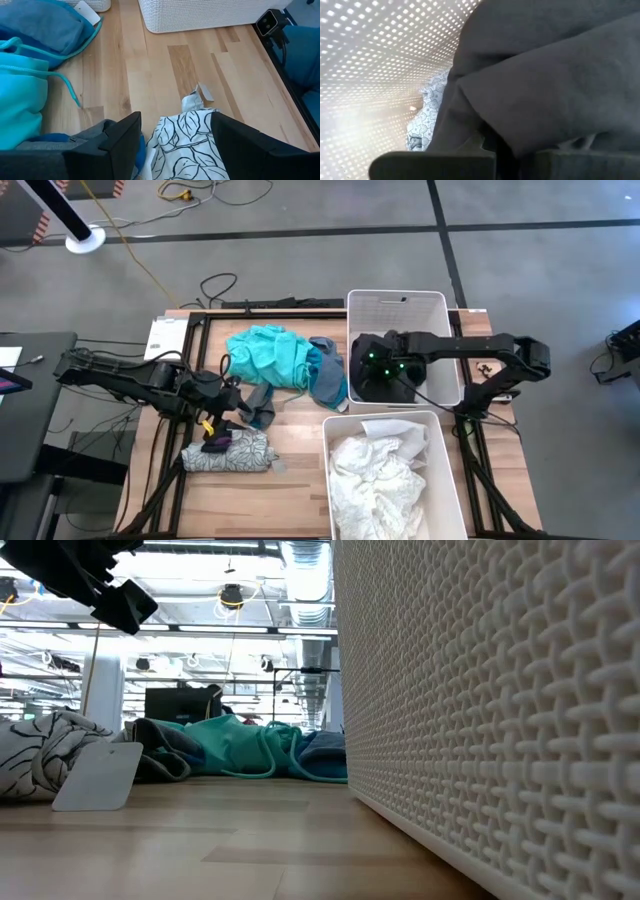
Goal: Sort clothes
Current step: Put the dark gray short into the top white laundry bin, then put the top grey sock into the top white laundry bin
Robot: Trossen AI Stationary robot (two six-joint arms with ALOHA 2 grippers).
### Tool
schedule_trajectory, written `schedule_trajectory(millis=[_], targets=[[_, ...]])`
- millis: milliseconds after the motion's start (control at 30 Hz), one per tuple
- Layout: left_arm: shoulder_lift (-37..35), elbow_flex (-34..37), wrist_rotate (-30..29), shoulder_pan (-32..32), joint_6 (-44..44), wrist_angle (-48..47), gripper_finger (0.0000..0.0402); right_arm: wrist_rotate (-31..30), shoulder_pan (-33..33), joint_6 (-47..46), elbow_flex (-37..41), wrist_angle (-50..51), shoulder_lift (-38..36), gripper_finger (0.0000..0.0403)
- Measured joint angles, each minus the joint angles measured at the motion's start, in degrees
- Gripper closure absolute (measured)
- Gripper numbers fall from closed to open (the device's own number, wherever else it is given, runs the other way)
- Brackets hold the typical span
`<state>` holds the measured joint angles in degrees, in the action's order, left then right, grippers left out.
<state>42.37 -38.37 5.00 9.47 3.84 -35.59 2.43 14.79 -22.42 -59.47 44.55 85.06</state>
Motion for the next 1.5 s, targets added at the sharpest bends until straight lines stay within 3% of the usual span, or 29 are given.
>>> schedule_trajectory(millis=[267,467,667,900,1267,1500], targets=[[0.00,0.00,-0.88,0.00,-0.05,-0.02,0.0166,0.71,-1.00,-0.01,-0.45,-0.37,-0.81,0.0377],[0.00,0.00,-1.25,0.00,0.04,-1.24,0.0166,-0.18,-3.90,0.01,-6.36,2.96,-5.25,0.0373],[0.02,0.00,-4.23,-0.01,0.20,-2.56,0.0166,-4.84,-7.93,0.12,-12.25,6.51,-10.61,0.0349],[1.25,2.61,-6.06,-0.02,1.94,-2.18,0.0166,-8.88,-15.43,0.52,-15.32,4.98,-15.86,0.0298],[12.34,5.25,-15.52,-0.02,6.46,3.00,0.0166,-9.24,-29.98,4.33,-15.70,-9.99,-14.60,0.0159],[20.19,5.25,-26.31,-0.02,10.53,3.69,0.0166,-10.47,-35.03,4.47,-15.70,-10.97,-10.68,0.0145]])
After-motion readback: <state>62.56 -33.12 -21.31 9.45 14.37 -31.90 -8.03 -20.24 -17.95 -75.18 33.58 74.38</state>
